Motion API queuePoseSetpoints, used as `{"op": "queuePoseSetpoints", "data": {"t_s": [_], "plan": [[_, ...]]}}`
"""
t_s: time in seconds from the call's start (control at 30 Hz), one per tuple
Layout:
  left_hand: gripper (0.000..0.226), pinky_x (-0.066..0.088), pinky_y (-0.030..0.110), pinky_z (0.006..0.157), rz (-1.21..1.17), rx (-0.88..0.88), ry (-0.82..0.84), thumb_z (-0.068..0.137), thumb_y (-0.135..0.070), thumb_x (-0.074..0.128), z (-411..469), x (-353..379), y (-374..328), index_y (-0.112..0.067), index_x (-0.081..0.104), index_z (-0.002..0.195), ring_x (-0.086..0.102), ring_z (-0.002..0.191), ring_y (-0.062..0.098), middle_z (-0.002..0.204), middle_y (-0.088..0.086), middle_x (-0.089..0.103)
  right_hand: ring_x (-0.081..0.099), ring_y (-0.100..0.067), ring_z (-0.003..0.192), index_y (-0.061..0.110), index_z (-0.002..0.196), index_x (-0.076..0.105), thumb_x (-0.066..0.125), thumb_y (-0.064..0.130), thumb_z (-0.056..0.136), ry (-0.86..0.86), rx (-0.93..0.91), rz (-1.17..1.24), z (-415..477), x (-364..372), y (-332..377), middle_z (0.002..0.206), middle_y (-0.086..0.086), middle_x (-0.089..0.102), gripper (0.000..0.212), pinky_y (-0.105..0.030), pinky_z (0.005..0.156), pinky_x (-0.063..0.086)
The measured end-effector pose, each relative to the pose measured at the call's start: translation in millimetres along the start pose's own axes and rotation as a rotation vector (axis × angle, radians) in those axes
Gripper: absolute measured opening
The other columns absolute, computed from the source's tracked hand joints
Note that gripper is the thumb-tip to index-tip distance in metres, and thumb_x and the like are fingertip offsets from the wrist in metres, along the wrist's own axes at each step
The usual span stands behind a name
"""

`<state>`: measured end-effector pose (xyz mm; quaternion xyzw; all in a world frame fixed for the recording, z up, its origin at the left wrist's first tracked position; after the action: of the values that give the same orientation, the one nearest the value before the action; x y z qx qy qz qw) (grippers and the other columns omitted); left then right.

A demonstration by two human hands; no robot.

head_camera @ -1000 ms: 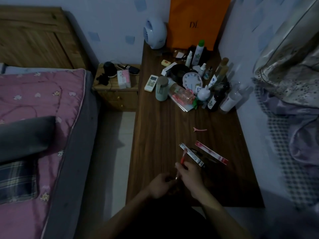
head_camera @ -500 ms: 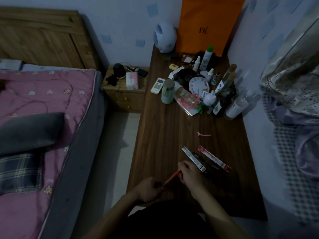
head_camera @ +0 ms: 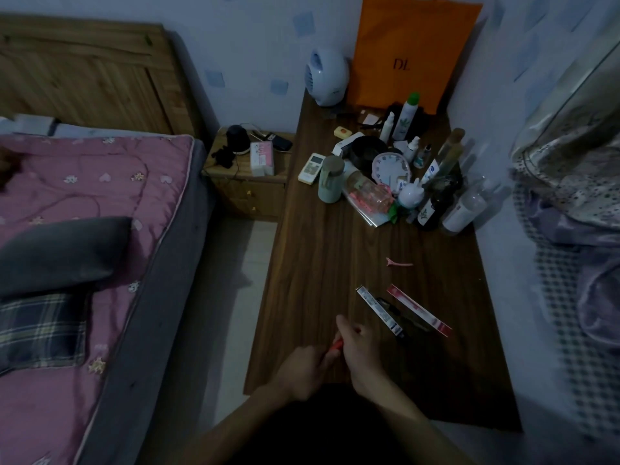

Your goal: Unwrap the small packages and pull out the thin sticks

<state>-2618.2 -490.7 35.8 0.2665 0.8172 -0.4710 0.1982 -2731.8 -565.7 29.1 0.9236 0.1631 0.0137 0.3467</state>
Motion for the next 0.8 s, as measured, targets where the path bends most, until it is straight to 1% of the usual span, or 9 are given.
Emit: {"op": "queuePoseSetpoints", "data": {"t_s": [0.1,0.23,0.3,0.4,0.47,0.53,0.63,0.7,0.8], "plan": [[0.047,0.037,0.027,0.058,-0.050,0.012,0.073,0.100,-0.047,0.036,1.5,-5.7,-4.5,-0.013,0.057,0.076,0.059,0.062,0.018,0.075,0.013,0.067,0.060,-0.020,0.073,0.011,0.084,0.063,0.058,0.046,0.094,-0.070,-0.025,0.005,-0.8,0.4,2.6,0.077,-0.007,0.062,0.037,-0.033,0.065,0.047],[0.045,0.033,0.023,0.051,-0.185,-0.023,0.176,0.100,-0.048,0.037,6.2,-10.2,-8.6,-0.019,0.050,0.066,0.040,0.046,0.004,0.057,-0.006,0.046,0.058,-0.019,0.072,0.011,0.083,0.063,0.056,0.045,0.096,-0.081,-0.045,0.021,-2.6,-3.4,5.4,0.076,-0.005,0.059,0.038,-0.032,0.065,0.046],[0.046,0.030,0.025,0.049,-0.266,-0.051,0.212,0.099,-0.048,0.039,6.6,-11.6,-8.9,-0.021,0.050,0.064,0.036,0.044,0.005,0.053,-0.009,0.042,0.057,-0.018,0.071,0.011,0.079,0.062,0.056,0.045,0.096,-0.095,-0.088,0.017,-3.0,-5.1,6.9,0.073,-0.004,0.058,0.039,-0.032,0.065,0.045],[0.048,0.029,0.022,0.043,-0.433,-0.088,0.299,0.097,-0.051,0.041,5.0,-15.9,-7.8,-0.023,0.053,0.061,0.035,0.040,0.004,0.046,-0.010,0.043,0.057,-0.020,0.073,0.012,0.073,0.061,0.056,0.046,0.095,-0.087,-0.125,-0.006,-4.5,-6.9,9.5,0.073,-0.005,0.058,0.041,-0.034,0.068,0.047],[0.049,0.029,0.022,0.044,-0.536,-0.093,0.345,0.097,-0.052,0.042,3.6,-17.4,-8.1,-0.024,0.055,0.059,0.035,0.042,0.006,0.048,-0.010,0.044,0.057,-0.021,0.075,0.012,0.071,0.061,0.055,0.047,0.095,-0.089,-0.143,-0.020,-5.7,-7.6,10.4,0.075,-0.007,0.058,0.043,-0.037,0.072,0.047],[0.048,0.028,0.026,0.048,-0.609,-0.096,0.363,0.096,-0.053,0.043,2.1,-17.6,-10.0,-0.024,0.056,0.060,0.036,0.045,0.008,0.052,-0.009,0.045,0.055,-0.020,0.073,0.012,0.071,0.060,0.055,0.046,0.095,-0.096,-0.157,0.007,-8.3,-7.5,11.4,0.072,-0.005,0.056,0.043,-0.035,0.070,0.045],[0.052,0.030,0.022,0.044,-0.732,-0.093,0.438,0.098,-0.051,0.038,-1.7,-19.5,-13.6,-0.024,0.057,0.057,0.036,0.041,0.007,0.049,-0.009,0.047,0.053,-0.020,0.070,0.011,0.071,0.059,0.055,0.045,0.095,-0.094,-0.156,0.041,-10.8,-7.5,12.7,0.068,-0.004,0.054,0.043,-0.035,0.068,0.044],[0.056,0.029,0.021,0.040,-0.789,-0.106,0.506,0.099,-0.051,0.034,-5.2,-21.7,-14.5,-0.023,0.055,0.056,0.034,0.038,0.010,0.046,-0.004,0.044,0.052,-0.020,0.071,0.011,0.070,0.058,0.056,0.045,0.095,-0.075,-0.147,0.041,-11.4,-7.4,13.1,0.069,-0.004,0.053,0.042,-0.036,0.069,0.043],[0.051,0.019,0.022,0.038,-0.917,-0.204,0.574,0.099,-0.051,0.035,-8.3,-23.6,-15.7,-0.024,0.046,0.057,0.028,0.037,0.009,0.048,-0.004,0.037,0.050,-0.019,0.068,0.013,0.066,0.057,0.058,0.044,0.095,-0.062,-0.165,0.046,-11.2,-6.3,16.2,0.063,-0.001,0.051,0.042,-0.035,0.067,0.043]]}}
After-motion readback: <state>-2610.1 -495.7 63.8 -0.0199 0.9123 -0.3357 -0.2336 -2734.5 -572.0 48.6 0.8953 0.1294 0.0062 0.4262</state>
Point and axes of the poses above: each hand's wrist, its own z-axis towards the middle knuckle, its own x-axis out of the palm, y = z × x, the point moved 1 cm from there along z, towards the middle knuckle
